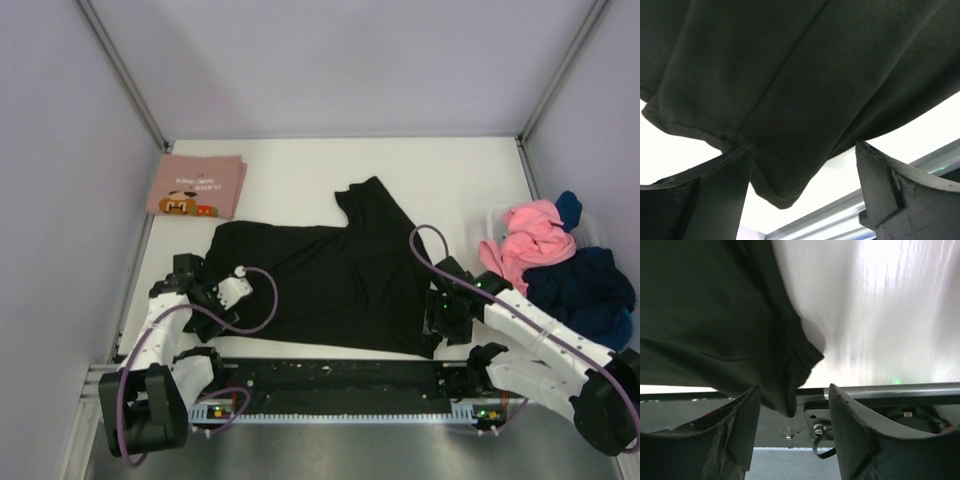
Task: Fold and stack the t-shirts
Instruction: Fold the flattened tshirt in 1/3 of the way, then grap the side of the flattened tshirt furthest away from the robot with both arms
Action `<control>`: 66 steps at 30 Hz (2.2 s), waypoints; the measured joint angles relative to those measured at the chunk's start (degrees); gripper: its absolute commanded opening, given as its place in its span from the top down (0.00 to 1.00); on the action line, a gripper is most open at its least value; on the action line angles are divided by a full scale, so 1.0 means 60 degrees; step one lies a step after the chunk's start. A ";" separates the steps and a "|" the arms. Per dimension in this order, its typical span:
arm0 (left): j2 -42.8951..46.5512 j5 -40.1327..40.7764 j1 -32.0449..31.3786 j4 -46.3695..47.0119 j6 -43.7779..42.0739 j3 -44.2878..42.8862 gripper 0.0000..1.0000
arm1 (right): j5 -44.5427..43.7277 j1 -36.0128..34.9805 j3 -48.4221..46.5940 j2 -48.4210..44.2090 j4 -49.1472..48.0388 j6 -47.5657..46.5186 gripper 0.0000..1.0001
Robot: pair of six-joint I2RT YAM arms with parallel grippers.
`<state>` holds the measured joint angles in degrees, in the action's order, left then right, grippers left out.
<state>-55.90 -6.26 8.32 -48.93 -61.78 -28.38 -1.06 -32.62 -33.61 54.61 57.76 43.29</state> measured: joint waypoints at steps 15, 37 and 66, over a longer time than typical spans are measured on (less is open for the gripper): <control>0.0062 0.0492 -0.0113 0.1035 0.0736 0.0433 1.00 | 0.0459 -0.0109 0.1166 -0.0474 -0.0685 0.1559 1.00; -0.1712 -0.0018 -0.0404 -0.2543 0.1126 -0.5406 0.25 | -0.1333 -0.0375 -0.1370 -0.1785 0.0113 0.1246 0.27; -0.9806 -0.1508 -0.0415 -0.0670 -0.1246 -0.9584 0.28 | 0.1009 0.1829 -1.5748 1.4757 -0.3898 -0.5949 0.40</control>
<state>-114.74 -15.31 5.82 -52.95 -69.25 -85.89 4.99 -21.65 -128.09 143.15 34.37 7.60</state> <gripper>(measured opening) 0.721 0.650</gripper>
